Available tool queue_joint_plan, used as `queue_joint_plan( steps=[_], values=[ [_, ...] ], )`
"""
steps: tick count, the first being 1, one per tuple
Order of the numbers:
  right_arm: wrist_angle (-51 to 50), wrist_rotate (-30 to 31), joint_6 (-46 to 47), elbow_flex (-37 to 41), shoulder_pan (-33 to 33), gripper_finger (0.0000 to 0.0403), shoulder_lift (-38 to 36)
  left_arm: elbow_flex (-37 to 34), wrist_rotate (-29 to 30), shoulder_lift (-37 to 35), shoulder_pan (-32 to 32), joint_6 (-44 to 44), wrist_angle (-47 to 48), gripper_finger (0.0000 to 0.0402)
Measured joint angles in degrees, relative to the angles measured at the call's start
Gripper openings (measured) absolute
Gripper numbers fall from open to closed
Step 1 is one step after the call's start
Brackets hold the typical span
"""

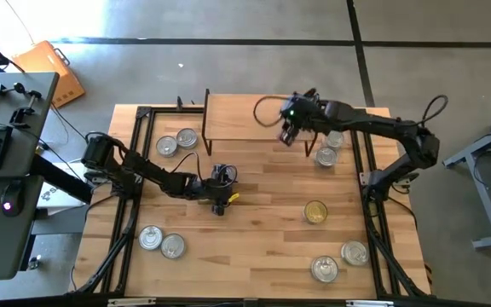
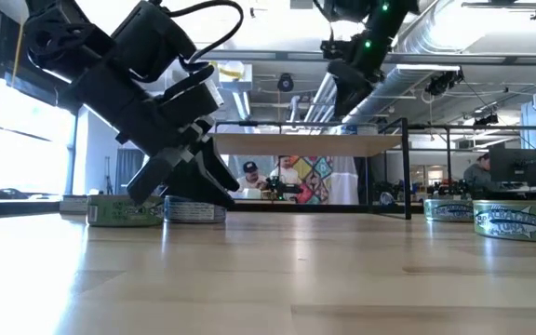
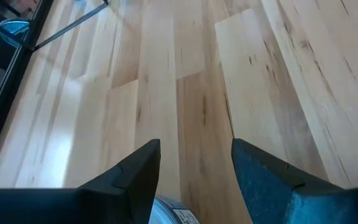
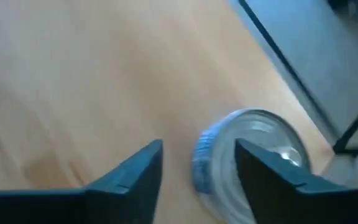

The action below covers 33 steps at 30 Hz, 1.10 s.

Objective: Stack canned seafood by type on shelf
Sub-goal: Put the blue tuna can on the shelf, then put the green tuna can on the shelf

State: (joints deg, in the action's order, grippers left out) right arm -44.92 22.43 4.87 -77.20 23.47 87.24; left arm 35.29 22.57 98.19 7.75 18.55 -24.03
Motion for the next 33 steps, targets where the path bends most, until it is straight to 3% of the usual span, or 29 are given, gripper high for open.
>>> queue_joint_plan(
  steps=[4,9,15,23,29,33],
  values=[
    [-0.13,-1.63,10.44,0.02,5.19,0.0085,0.09,0.0,0.0,0.0,0.0,0.02,-0.24,0.019],
    [-1.18,-2.04,11.46,0.12,9.15,0.0008,1.6,0.0,0.0,0.0,0.0,0.0,-0.24,0.019],
    [0.88,-1.35,6.93,-0.04,11.08,0.0021,4.17,0.0,0.02,0.0,0.0,-0.4,-0.31,0.019],
    [4.3,2.89,-17.04,0.08,10.22,0.0022,5.18,0.02,-0.07,0.0,0.15,-1.05,-0.35,0.019],
    [2.68,13.73,-18.42,-1.07,7.51,0.0023,5.44,0.02,-0.1,0.0,0.15,-1.54,-0.31,0.019],
    [1.47,16.53,-18.78,-4.51,5.21,0.0023,5.38,0.02,-0.11,0.0,0.15,-1.99,-0.29,0.019]
  ],
)
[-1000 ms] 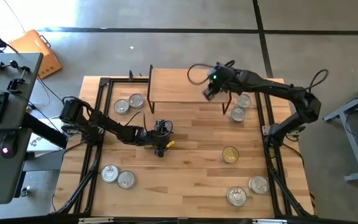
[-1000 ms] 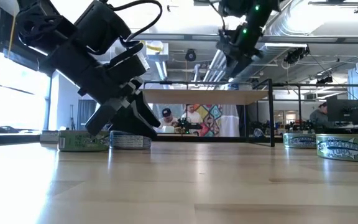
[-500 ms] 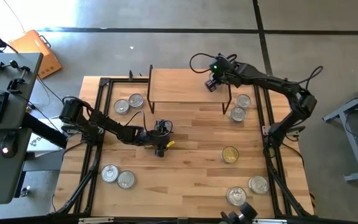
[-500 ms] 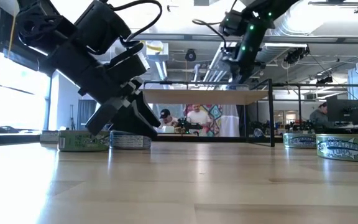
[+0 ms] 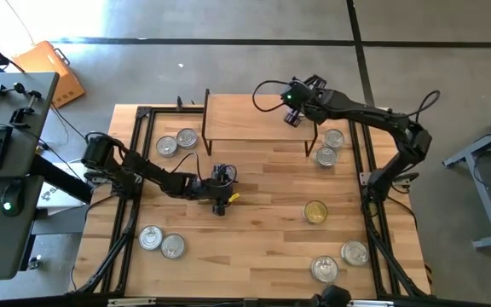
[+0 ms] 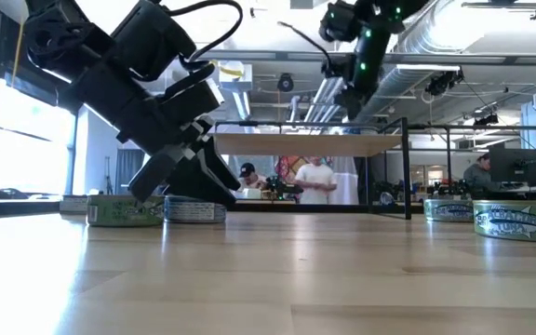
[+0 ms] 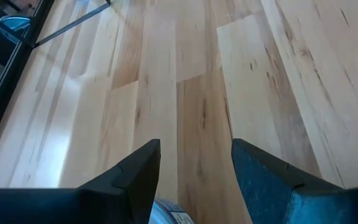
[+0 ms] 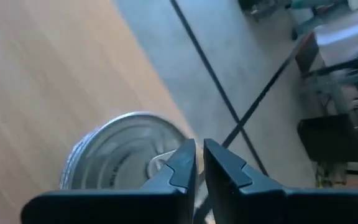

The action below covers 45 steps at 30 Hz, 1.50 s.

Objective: Stack canned seafood by type on shelf
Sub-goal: Put the green tuna can on the shelf

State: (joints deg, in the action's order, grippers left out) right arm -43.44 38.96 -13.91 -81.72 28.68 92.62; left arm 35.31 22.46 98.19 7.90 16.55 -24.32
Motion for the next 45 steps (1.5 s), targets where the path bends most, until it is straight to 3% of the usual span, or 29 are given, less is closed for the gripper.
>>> queue_joint_plan(
  steps=[7,12,20,26,32,35,39,45],
  values=[
    [0.24,-3.12,5.37,-2.23,-9.01,0.0023,-2.03,0.02,0.01,0.0,0.15,-0.79,0.28,0.019],
    [3.4,-7.17,5.63,3.54,-20.0,0.0023,-2.93,0.02,2.14,0.0,1.33,-1.49,0.63,0.019],
    [5.65,-5.7,15.02,15.16,-38.55,0.0023,-2.99,0.04,3.61,0.0,1.92,-1.46,-0.3,0.019],
    [-3.89,-2.35,35.29,19.79,-51.58,0.0023,-2.99,0.04,3.61,0.0,1.92,0.28,-4.22,0.019],
    [-19.01,-9.31,64.89,18.5,-62.61,0.0023,-3.06,1.17,0.77,0.0,1.9,4.14,-9.1,0.019],
    [-18.34,-14.96,72.76,19.17,-66.38,0.0023,-3.06,2.69,-0.89,0.0,1.9,4.11,-9.11,0.019],
    [-13.44,-16.09,75.41,23.02,-69.53,0.0023,-3.06,3.57,-3.3,0.0,1.9,3.63,-9.07,0.019],
    [-9.48,-17.64,81.55,30.69,-66.53,0.0023,-3.04,3.65,-4.05,0.0,1.9,2.74,-9.03,0.019]
  ],
)
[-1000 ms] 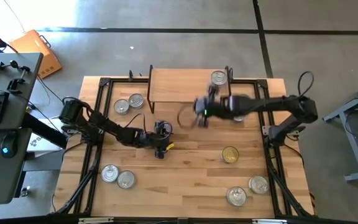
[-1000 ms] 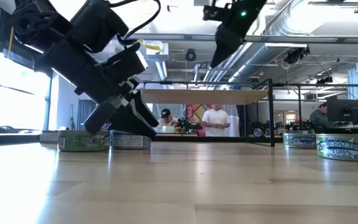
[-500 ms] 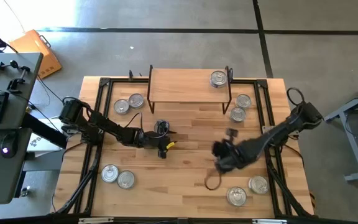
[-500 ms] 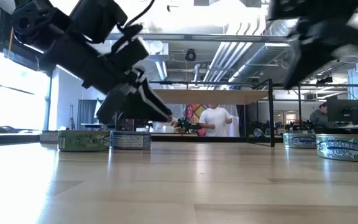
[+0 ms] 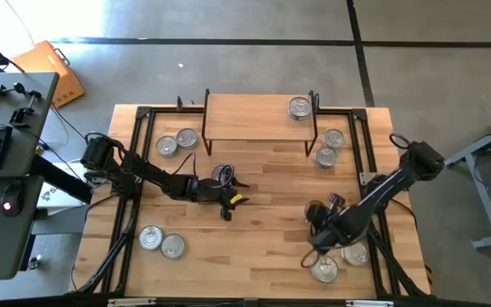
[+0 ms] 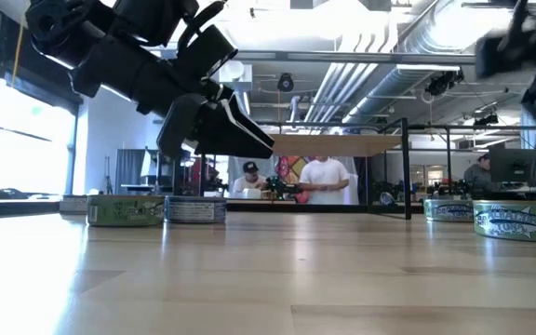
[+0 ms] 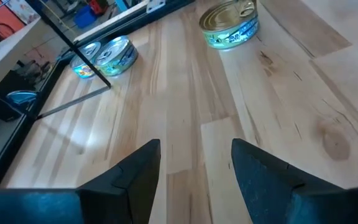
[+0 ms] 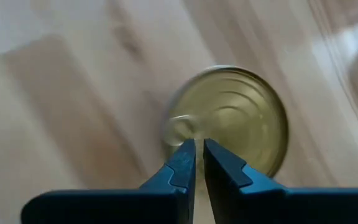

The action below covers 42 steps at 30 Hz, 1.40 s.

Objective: Stack canned seafood by type on shelf
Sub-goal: Put the green tuna can on the shelf

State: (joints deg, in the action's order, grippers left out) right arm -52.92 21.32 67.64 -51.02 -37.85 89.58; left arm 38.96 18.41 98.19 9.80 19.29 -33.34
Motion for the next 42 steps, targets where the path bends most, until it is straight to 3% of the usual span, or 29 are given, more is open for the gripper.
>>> queue_joint_plan(
  steps=[6,10,17,23,28,34,42],
  values=[
    [7.56,1.2,-5.92,4.55,7.47,0.0023,-0.33,0.0,-0.03,0.0,0.0,0.3,0.06,0.019],
    [18.56,2.64,-17.61,4.92,12.97,0.0023,-0.09,0.0,-0.06,0.0,-0.02,0.3,0.04,0.019],
    [41.45,-2.7,-40.4,5.11,20.9,0.0023,0.49,-0.02,-0.34,0.0,0.04,-0.64,0.07,0.019],
    [45.83,-1.88,-49.59,4.49,22.01,0.0023,-0.52,-0.02,-0.34,0.0,0.03,-0.65,0.95,0.019],
    [35.06,-1.15,-45.11,0.37,19.34,0.0023,-2.35,-0.07,-0.34,0.0,0.04,-1.09,1.49,0.019],
    [20.7,1.39,-35.15,-6.57,11.35,0.0023,-2.8,-0.07,-0.32,0.0,0.04,-1.18,1.46,0.019],
    [16.26,5.69,-20.87,-6.76,2.07,0.0023,-2.8,-0.07,-2.65,0.0,-0.24,-1.21,1.32,0.019]
  ],
)
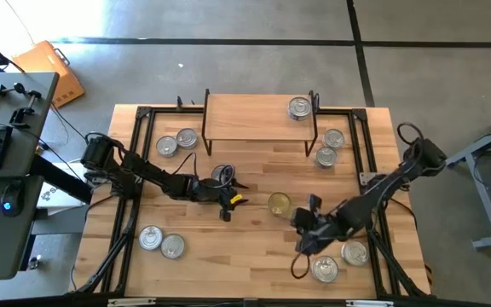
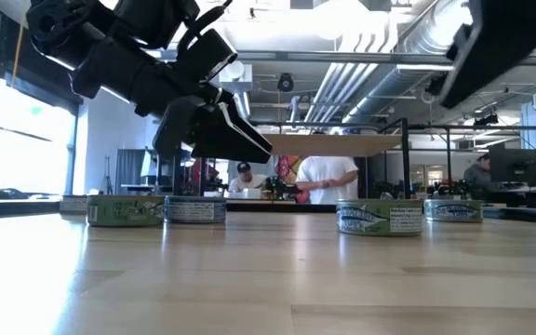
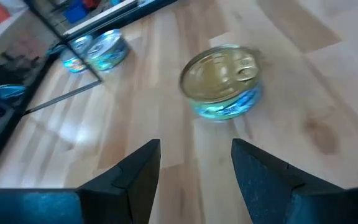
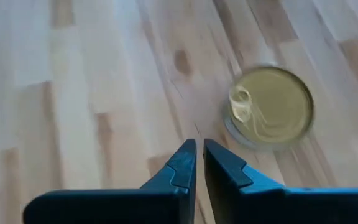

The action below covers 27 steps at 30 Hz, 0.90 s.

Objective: Stack canned seafood by type on shelf
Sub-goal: Put the green tuna can on the shelf

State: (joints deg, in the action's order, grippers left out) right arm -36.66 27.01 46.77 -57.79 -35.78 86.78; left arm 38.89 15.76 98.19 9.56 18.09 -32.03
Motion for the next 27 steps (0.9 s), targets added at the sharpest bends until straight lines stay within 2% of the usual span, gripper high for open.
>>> queue_joint_plan(
  steps=[4,7,11,15,21,27],
  values=[
    [2.5,-1.13,4.62,6.23,0.44,0.0023,0.0,0.0,-5.85,0.0,-1.82,0.03,-0.59,0.019],
    [6.11,-1.8,5.02,11.33,2.75,0.0023,0.03,0.39,-13.4,0.03,-4.98,1.28,-1.25,0.0186],
    [15.48,-3.86,2.27,16.62,7.87,0.0023,0.04,3.6,-22.0,2.45,-9.69,1.51,-1.34,0.0169],
    [23.75,-7.04,-3.7,19.37,13.2,0.0023,0.04,8.5,-28.54,8.15,-12.77,1.51,0.11,0.0149],
    [24.1,-6.81,-10.3,18.85,19.8,0.0023,0.04,14.48,-30.46,14.99,-13.49,1.2,6.36,0.0125],
    [24.82,-0.49,-13.13,18.77,23.73,0.0023,0.07,16.08,-30.17,12.64,-11.7,-0.42,14.68,0.0115]
  ],
)
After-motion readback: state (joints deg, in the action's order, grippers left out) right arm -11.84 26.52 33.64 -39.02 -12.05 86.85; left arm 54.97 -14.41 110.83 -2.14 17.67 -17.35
